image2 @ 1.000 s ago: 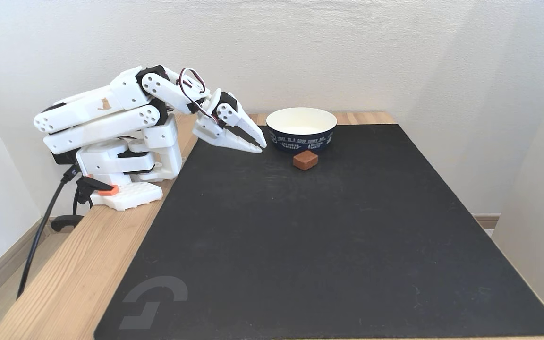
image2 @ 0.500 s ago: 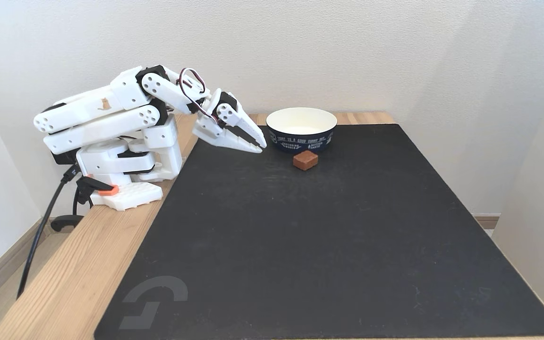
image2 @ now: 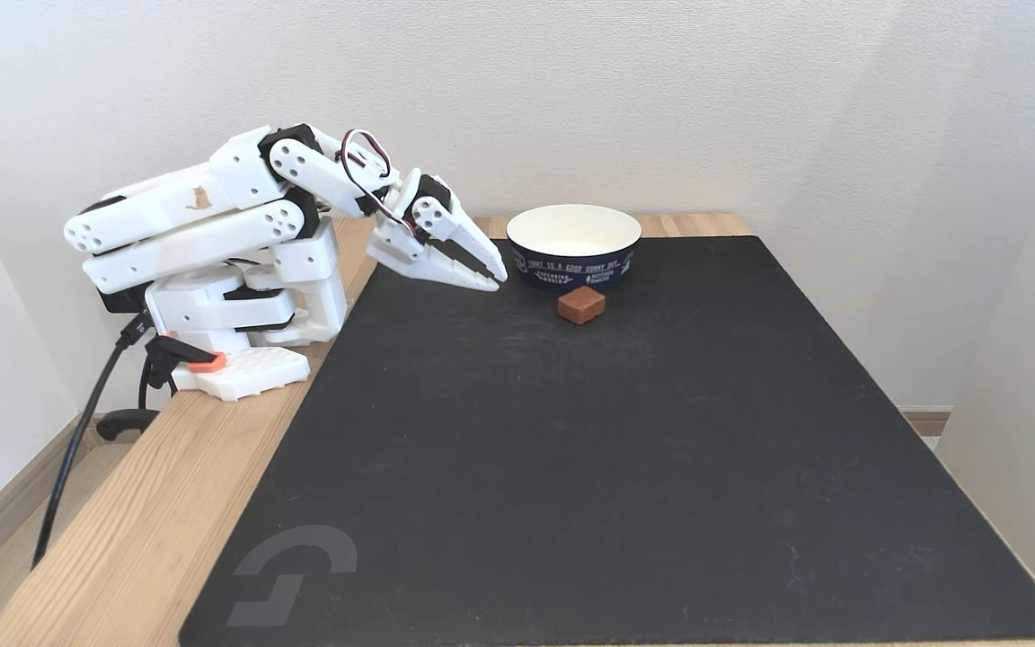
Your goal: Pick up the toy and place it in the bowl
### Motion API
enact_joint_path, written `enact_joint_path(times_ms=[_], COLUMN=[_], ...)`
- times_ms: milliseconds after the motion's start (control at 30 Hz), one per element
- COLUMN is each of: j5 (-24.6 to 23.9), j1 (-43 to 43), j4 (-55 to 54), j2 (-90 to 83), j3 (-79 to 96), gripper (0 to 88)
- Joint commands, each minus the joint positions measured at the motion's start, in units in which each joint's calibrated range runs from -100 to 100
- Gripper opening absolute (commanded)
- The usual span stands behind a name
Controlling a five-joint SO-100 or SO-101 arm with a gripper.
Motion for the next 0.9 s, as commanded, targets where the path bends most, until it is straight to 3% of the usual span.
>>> enact_joint_path(times_ms=[0, 367, 533, 767, 867], j5=[-0.07, -0.07, -0.49, -0.12, -0.07], j1=[-0.62, -0.62, -0.53, 0.8, 3.98], j4=[0.2, 0.2, 0.2, 0.2, -1.15], j2=[-0.58, -0.58, -0.58, 0.25, 9.09], j3=[0.69, 0.69, 0.69, -0.12, -6.7], gripper=[3.7, 6.2, 37.4, 34.9, 34.9])
